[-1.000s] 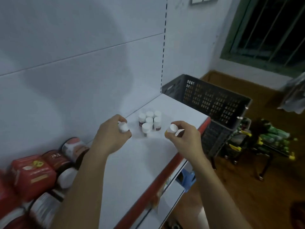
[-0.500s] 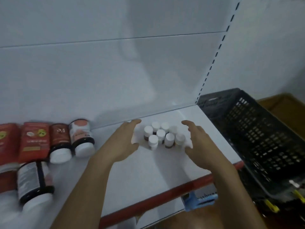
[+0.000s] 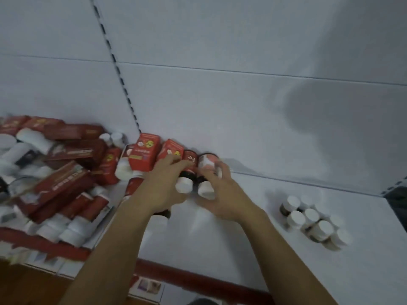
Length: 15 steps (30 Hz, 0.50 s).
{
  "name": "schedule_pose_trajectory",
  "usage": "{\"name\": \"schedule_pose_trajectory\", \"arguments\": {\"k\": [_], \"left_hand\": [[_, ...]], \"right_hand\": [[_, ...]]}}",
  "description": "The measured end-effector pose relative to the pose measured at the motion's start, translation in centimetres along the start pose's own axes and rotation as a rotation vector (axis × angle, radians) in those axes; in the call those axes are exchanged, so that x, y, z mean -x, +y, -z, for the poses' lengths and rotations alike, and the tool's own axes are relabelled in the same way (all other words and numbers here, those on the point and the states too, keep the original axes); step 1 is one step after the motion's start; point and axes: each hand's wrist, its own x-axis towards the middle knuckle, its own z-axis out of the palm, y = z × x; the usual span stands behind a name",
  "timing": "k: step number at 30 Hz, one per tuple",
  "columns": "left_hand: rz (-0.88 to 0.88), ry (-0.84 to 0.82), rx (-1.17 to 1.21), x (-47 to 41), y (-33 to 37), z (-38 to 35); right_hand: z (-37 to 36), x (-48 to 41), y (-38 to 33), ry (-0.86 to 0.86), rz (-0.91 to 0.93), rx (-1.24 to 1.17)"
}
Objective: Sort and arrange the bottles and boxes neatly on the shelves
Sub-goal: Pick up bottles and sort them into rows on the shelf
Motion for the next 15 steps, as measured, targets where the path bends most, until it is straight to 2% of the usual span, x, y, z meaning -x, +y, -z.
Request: {"name": "schedule_pose_trajectory", "arguments": {"k": [2,5,8,10,12,15], "left_hand": [[0.043,0.021,-0.188,-0.1,-0.2,-1.6],[0.119,0.106,-0.397,-1.2,1.1,-3.8],[0.213,0.198,-0.470,-2.8,3.3,-4.6],[0.242,0.179,-0.488,-3.4,4.0,-4.3],[0.215,0.143,-0.423,-3.3,3.7,-3.7],[0.127,0.196,-0.011,-2.4,3.0,-2.2]], "right_hand": [[-2.6,-0.6,0.2,0.035,-0.046,0.054],[-2.9,-0.4,1.4,0.194,-0.078,-0.063],[-1.5,0.2,2.8,0.247,-0.192,-0.143],[-0.2,0.9,3.2,0.300,-0.256,-0.232],[0.7,1.9,3.5,0.351,-0.281,-0.300],[1.2,3.0,3.8,0.452,-0.286,-0.377]]}}
